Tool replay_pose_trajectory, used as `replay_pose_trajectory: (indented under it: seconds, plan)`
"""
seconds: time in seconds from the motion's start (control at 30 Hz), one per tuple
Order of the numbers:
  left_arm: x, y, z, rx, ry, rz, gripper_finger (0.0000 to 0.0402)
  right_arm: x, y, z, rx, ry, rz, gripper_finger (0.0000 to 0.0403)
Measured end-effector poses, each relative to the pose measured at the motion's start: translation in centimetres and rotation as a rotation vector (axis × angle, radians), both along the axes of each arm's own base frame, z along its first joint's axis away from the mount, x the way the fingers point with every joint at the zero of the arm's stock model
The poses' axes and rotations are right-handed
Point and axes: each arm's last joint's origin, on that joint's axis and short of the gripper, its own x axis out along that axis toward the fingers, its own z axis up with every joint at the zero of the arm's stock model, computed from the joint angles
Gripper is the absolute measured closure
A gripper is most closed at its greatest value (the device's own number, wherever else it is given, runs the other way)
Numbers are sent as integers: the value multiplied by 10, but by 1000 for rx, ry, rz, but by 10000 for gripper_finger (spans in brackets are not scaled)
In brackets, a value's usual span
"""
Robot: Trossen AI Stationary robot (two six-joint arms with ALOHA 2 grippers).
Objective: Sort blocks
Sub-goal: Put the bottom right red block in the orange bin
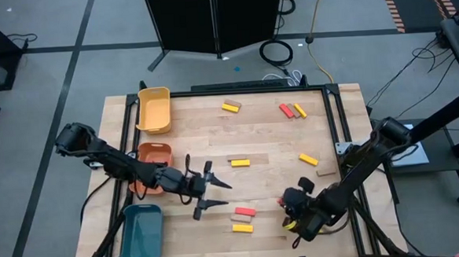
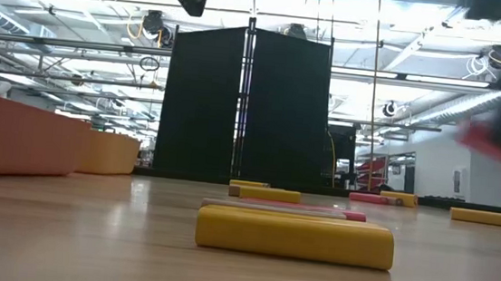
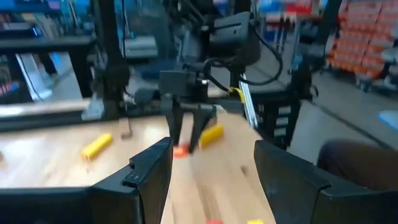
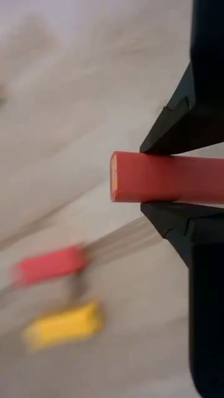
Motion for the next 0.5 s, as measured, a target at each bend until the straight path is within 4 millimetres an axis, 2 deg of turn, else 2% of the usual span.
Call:
replay_pose_trajectory:
  seconds: [0.23,0.5]
  plan:
    - [12,-5,-16,-50,-181,-62,178,21,6,34,-143,-352,115,299]
    - [35,4,-46,-172,-182,-89,178,45,10,63,-246,-602,192,299]
